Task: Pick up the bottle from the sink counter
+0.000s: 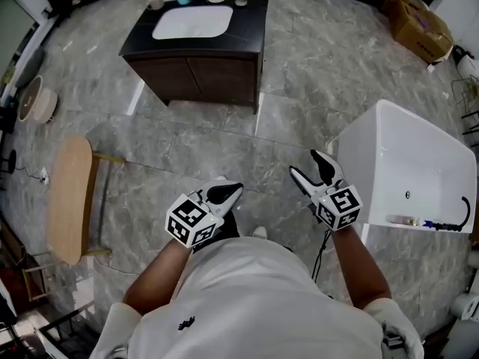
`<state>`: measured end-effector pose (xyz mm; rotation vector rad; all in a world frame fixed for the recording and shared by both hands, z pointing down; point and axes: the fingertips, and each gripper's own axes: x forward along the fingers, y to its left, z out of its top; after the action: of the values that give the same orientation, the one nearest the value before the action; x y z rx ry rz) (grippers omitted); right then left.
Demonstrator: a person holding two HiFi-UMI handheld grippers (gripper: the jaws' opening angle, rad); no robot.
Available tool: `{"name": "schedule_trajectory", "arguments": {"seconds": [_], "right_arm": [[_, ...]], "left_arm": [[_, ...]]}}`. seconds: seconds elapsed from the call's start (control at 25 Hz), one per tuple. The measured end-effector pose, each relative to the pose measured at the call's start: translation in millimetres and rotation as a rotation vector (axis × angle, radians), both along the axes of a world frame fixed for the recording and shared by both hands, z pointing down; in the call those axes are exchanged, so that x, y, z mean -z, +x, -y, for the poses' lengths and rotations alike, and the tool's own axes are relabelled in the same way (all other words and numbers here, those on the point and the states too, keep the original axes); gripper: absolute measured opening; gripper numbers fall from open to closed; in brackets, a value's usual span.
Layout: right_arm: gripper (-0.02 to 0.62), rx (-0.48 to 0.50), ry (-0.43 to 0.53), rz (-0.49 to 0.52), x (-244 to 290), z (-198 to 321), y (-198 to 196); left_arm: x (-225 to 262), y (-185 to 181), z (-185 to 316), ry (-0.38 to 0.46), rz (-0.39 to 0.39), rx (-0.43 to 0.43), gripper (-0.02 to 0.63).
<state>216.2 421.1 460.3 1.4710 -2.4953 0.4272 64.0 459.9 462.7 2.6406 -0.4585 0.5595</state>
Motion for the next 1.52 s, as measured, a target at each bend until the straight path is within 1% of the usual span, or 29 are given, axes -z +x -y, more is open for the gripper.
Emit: {"name": "schedule_trajectory", "arguments": {"seconds": [0.04, 0.2, 0.48, 0.72, 0.92, 1.08, 1.32, 1.52], "right_arm": [[0.333, -0.012, 0.003, -0.002, 1, 14, -1], [0.354, -0.032, -0.004, -0.025, 2, 75, -15], [0.357, -0.054, -0.013, -0.045, 8, 184, -54], [0.356, -0.064, -0.002, -0.065, 16, 263, -85], [0.354, -0.039, -0.007, -0.08, 16, 313, -98], [0.354, -0.019, -0.001, -0.08, 14, 359, -99], [0.354, 0.02, 0.003, -0.079, 4, 442, -81], [0.354, 0.065, -0.002, -0.082, -3, 520, -62]], "left_arm": [[2, -2, 14, 0.009, -0.003, -0.009, 0.006], [10, -14, 75, 0.048, 0.003, -0.048, 0.006], [26, -56, 179, 0.047, -0.029, -0.084, 0.006], [28, -89, 243, 0.059, -0.024, -0.102, 0.006], [26, -100, 279, 0.047, -0.042, -0.072, 0.006], [23, -105, 312, 0.041, -0.036, -0.049, 0.006], [25, -100, 379, 0.041, -0.034, 0.026, 0.006], [27, -81, 444, 0.033, -0.03, 0.085, 0.006]]}}
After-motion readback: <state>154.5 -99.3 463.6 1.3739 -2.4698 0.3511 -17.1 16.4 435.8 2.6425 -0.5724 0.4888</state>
